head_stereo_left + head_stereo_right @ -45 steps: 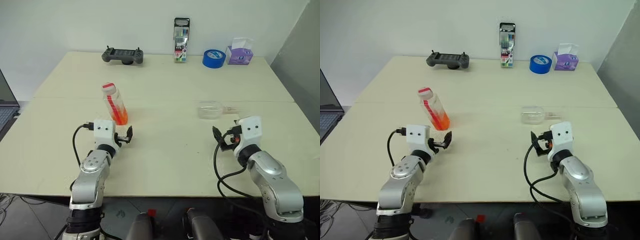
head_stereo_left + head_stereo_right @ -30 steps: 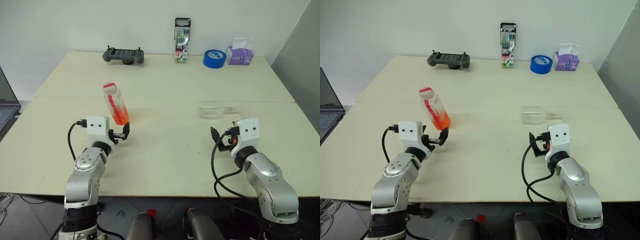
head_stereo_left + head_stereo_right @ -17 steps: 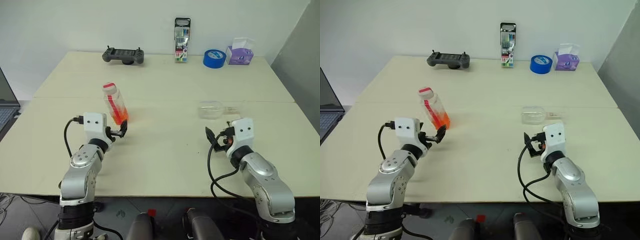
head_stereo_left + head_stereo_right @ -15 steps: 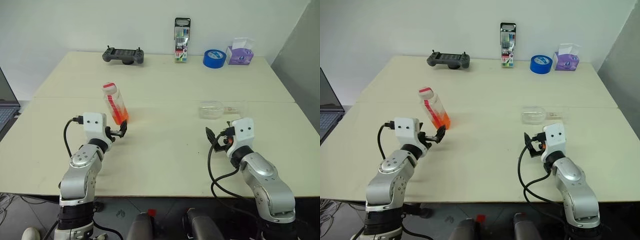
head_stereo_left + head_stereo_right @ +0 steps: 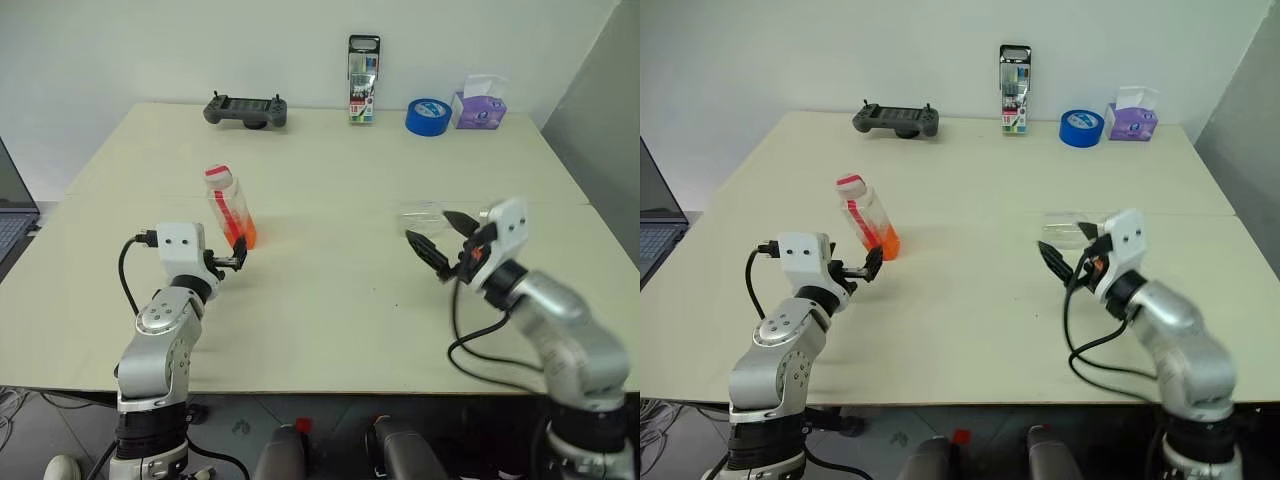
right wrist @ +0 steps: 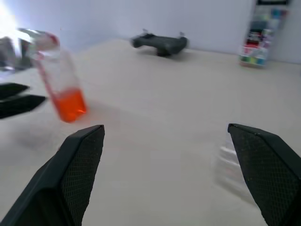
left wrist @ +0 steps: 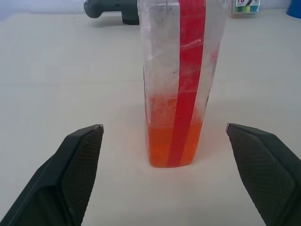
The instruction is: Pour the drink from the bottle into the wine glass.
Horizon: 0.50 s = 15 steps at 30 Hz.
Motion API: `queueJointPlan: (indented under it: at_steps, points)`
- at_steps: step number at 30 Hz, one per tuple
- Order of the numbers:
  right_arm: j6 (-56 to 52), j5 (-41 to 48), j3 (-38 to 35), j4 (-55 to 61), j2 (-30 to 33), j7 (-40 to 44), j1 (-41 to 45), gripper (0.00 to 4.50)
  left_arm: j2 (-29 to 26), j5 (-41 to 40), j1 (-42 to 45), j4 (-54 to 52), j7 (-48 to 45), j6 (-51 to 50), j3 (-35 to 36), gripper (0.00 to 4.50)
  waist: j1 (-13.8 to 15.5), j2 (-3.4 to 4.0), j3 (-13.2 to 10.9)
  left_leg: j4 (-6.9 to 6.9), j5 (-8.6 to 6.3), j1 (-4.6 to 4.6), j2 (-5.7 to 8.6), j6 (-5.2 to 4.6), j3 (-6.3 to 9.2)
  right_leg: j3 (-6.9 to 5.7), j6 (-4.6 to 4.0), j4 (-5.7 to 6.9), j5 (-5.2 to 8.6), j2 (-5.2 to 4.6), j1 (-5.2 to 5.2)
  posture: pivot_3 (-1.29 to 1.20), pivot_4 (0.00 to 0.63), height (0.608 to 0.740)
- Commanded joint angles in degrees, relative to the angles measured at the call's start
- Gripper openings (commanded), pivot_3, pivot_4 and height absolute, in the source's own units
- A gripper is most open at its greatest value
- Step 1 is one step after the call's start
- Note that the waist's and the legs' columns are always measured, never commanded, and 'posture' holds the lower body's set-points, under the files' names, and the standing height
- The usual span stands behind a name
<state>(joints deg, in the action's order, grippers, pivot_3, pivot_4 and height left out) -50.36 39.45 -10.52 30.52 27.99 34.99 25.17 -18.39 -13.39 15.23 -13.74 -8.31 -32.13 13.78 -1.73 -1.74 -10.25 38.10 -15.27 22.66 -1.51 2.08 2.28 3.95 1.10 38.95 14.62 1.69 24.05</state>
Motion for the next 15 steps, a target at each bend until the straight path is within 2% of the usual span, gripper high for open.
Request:
queueJointPlan:
  at_steps: [1,7,15]
  points:
    - [-3.7,7.2,1.4,1.1,4.2,7.2,2.0,4.50,-0.7,0.3,2.7,0.4,-0.2,1.6,0.0,4.47,0.1,-0.06,0.0,-0.01,0.00,0.01,0.01,-0.01,0.06,-0.05,0.00,-0.03,0.00,0.01,-0.02,0.00,0.150,0.740]
    - [-0.8,6.3,5.4,-0.7,4.0,7.5,3.6,4.50,1.0,0.7,5.6,2.4,1.8,3.1,0.2,4.47,0.1,-0.06,0.0,0.00,0.00,0.03,0.00,-0.01,0.00,0.02,0.05,-0.02,0.03,0.03,0.01,0.00,0.150,0.740]
    - [0.4,7.2,6.5,-1.3,3.1,7.3,4.5,4.50,0.3,1.2,10.3,8.3,1.4,6.4,0.7,4.47,0.1,-0.06,0.0,0.01,0.00,0.04,-0.02,0.00,0.03,0.00,0.02,-0.01,0.01,0.02,0.02,0.00,0.150,0.740]
